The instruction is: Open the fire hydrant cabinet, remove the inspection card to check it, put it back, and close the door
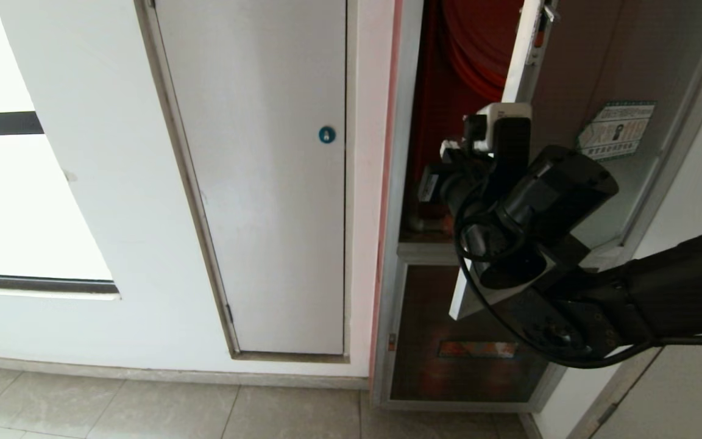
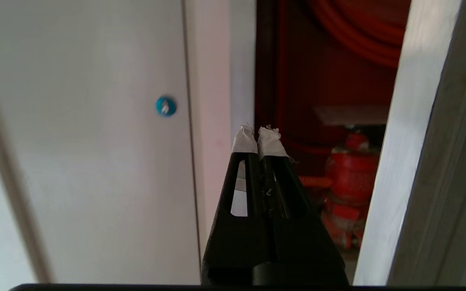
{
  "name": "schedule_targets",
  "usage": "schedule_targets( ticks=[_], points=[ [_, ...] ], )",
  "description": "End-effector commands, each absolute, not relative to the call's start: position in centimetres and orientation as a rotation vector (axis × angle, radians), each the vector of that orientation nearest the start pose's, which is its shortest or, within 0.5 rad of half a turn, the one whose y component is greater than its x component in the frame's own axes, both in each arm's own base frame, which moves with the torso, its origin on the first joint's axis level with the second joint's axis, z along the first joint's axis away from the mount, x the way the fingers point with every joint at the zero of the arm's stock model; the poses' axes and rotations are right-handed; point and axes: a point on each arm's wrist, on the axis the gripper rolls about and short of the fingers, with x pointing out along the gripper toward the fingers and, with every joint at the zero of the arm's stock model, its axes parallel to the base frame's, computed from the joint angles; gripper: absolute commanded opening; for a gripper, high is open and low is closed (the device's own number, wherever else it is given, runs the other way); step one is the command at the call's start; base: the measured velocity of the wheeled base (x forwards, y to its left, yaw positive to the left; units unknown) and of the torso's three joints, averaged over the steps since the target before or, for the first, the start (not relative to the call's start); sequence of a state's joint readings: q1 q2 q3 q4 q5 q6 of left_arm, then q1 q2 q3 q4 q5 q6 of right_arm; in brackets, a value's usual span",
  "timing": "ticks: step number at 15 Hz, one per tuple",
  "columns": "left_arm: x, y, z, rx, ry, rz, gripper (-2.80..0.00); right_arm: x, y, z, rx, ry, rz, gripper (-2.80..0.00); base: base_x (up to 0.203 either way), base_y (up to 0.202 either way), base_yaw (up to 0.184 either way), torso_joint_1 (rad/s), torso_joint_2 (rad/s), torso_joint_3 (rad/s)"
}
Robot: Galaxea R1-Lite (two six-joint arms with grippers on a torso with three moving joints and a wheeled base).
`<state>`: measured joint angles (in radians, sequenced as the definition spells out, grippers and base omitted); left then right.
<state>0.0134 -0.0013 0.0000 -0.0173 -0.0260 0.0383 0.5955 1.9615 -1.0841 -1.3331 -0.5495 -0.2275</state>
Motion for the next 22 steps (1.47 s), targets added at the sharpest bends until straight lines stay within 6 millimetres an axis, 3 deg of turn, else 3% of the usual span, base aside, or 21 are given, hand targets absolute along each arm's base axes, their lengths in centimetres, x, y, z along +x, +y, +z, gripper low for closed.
schedule_targets(
  ticks=[1, 10, 22],
  points=[
    [-2.2, -0.1, 7.6, 0.039, -0.013, -0.012, -2.80, 33.3, 21.0, 22.9, 0.036, -0.405, -0.043, -2.80, 0.000, 0.000, 0.000, 0.000, 0.00, 0.000],
    [-2.2, -0.1, 7.6, 0.039, -0.013, -0.012, -2.80, 35.7, 18.8, 25.3, 0.074, -0.490, -0.138, -2.80, 0.000, 0.000, 0.000, 0.000, 0.00, 0.000],
    [-2.2, -0.1, 7.6, 0.039, -0.012, -0.012, -2.80, 36.5, 16.4, 25.8, 0.053, -0.502, -0.201, -2.80, 0.000, 0.000, 0.000, 0.000, 0.00, 0.000]
  ],
)
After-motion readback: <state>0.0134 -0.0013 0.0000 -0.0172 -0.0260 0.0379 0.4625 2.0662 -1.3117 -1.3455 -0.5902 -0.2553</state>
